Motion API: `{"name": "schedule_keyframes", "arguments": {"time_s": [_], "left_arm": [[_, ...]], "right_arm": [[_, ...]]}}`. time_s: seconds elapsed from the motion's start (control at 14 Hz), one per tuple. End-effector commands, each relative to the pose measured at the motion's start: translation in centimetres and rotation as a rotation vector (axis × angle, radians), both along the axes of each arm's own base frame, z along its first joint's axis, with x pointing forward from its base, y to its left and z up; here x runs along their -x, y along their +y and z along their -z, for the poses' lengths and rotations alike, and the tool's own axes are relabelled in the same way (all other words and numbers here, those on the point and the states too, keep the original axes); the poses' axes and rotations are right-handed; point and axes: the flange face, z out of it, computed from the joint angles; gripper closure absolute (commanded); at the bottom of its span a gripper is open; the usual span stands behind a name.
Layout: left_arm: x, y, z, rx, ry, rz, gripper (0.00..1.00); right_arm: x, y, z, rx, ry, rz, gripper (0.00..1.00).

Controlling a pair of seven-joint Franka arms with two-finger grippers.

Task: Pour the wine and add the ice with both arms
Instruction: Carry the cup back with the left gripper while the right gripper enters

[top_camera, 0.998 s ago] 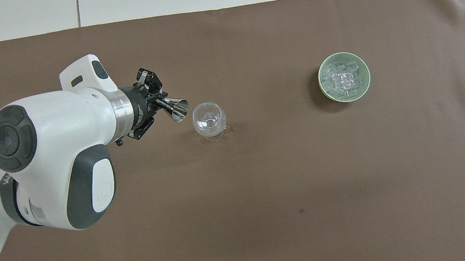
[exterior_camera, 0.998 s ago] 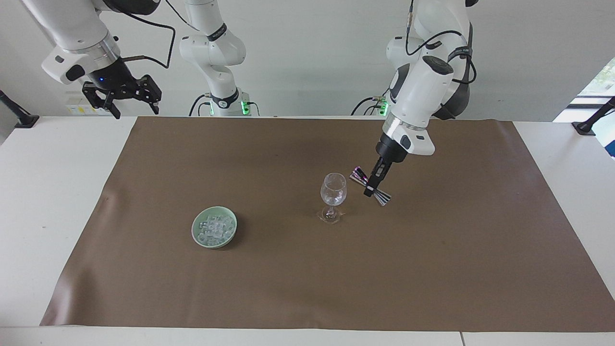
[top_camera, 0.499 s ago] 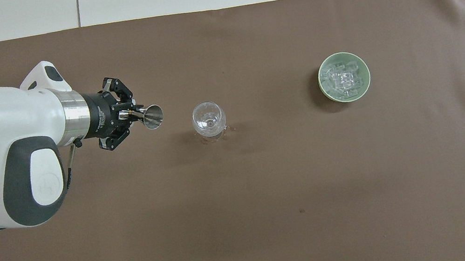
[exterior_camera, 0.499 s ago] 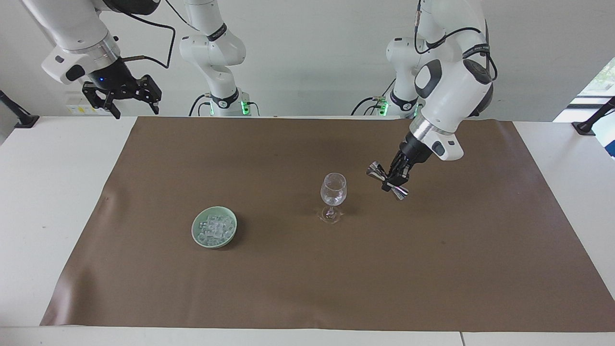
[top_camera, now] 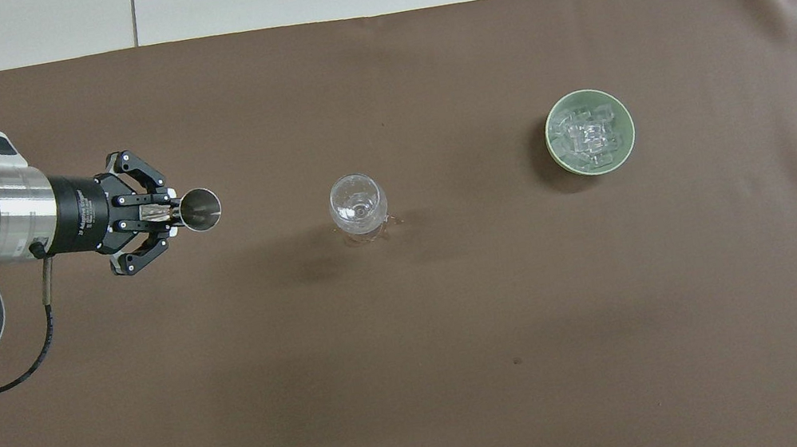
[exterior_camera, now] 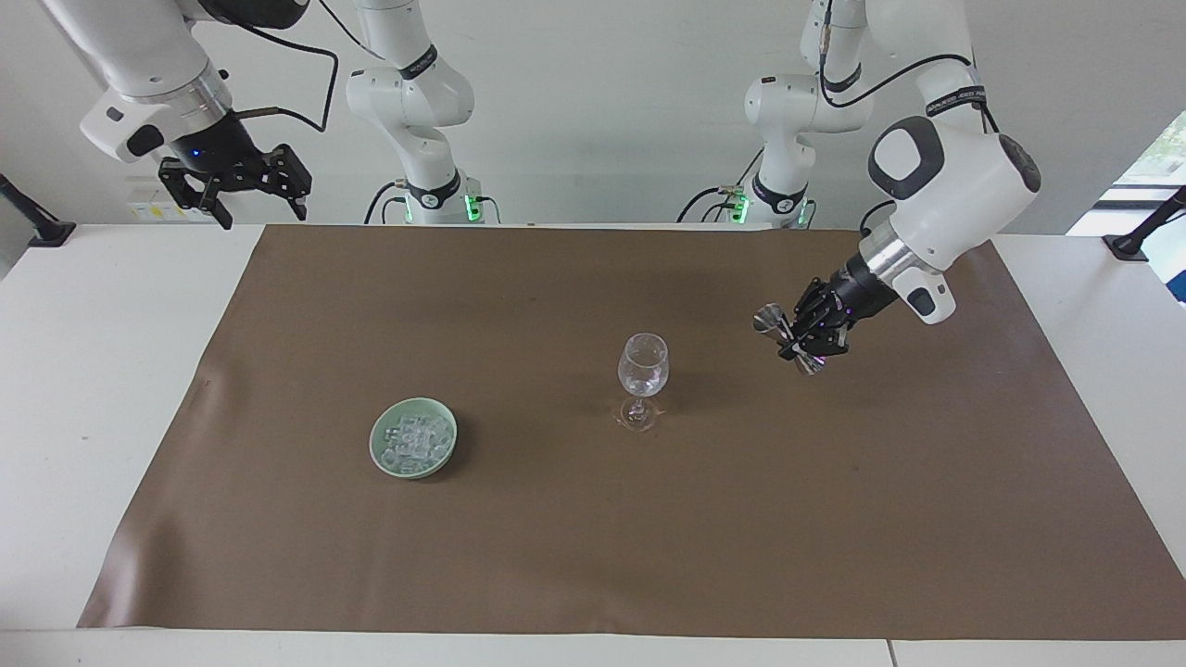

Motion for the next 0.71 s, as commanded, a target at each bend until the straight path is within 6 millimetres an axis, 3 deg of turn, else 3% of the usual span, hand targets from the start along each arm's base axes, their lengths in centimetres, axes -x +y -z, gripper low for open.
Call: {"name": "schedule_keyframes", "arguments": {"time_s": [0.0,0.29,0.43,0.57,0.64], "left_arm": [[0.1,3.6,0.5,0.096,0.067,-0.04,1.0],[-0.1,8.5,2.9,0.177,0.14,-0.115,1.0],[0.0,11.4,4.0,0.225,0.162,-0.187,1.0],[0.2,13.0,4.7,0.247,0.17,-0.222,1.0],[0.4,14.2,5.1,0.294,0.157,-0.249,1.0]], "right_arm": [[1.1,-1.3,-0.2,0.006,0.031,0.024,0.0],[1.6,-2.0,-0.6,0.001,0.03,0.044,0.0],[1.4,-3.2,-1.1,-0.044,-0.032,0.076,0.0],[1.3,-2.9,-1.2,-0.075,-0.043,0.164,0.0],[1.1,-1.8,-1.0,-0.071,-0.039,0.219,0.0]]}}
